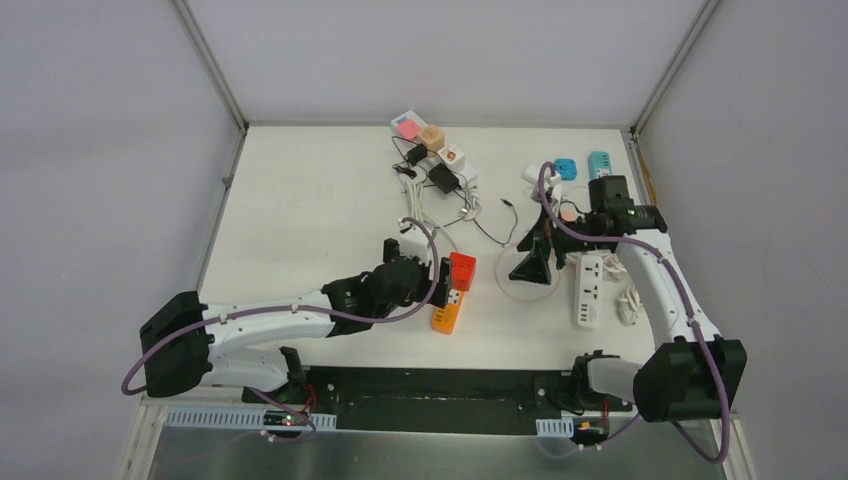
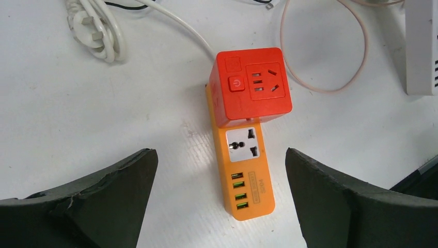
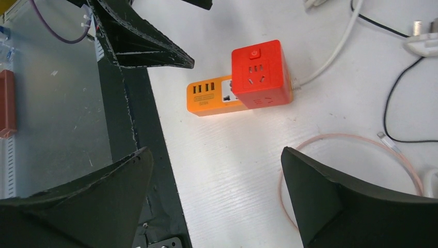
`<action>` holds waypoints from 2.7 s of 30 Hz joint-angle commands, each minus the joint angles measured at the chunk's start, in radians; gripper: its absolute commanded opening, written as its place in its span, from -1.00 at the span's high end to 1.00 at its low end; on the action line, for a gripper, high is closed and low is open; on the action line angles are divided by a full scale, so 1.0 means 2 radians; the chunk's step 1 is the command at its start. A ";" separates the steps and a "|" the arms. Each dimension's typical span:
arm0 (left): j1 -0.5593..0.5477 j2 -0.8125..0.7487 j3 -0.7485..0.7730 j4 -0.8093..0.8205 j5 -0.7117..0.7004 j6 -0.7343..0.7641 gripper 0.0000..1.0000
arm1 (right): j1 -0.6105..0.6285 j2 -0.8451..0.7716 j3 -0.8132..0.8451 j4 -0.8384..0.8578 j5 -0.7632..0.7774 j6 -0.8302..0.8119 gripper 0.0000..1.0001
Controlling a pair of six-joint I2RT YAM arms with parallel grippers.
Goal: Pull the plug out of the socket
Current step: Remove the plug from the socket.
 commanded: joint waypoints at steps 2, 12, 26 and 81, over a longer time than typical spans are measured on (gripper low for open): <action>-0.001 -0.045 -0.046 0.034 -0.001 0.015 -0.98 | 0.079 0.014 0.035 0.058 0.067 0.050 -1.00; 0.006 -0.063 -0.144 0.129 0.022 -0.022 -0.95 | 0.243 0.074 0.054 0.140 0.314 0.126 -0.99; 0.006 -0.060 -0.195 0.195 0.044 -0.070 -0.94 | 0.331 0.153 0.069 0.183 0.412 0.158 -1.00; 0.051 0.189 -0.205 0.635 0.230 -0.388 -0.59 | 0.217 0.069 -0.025 0.244 0.203 0.111 1.00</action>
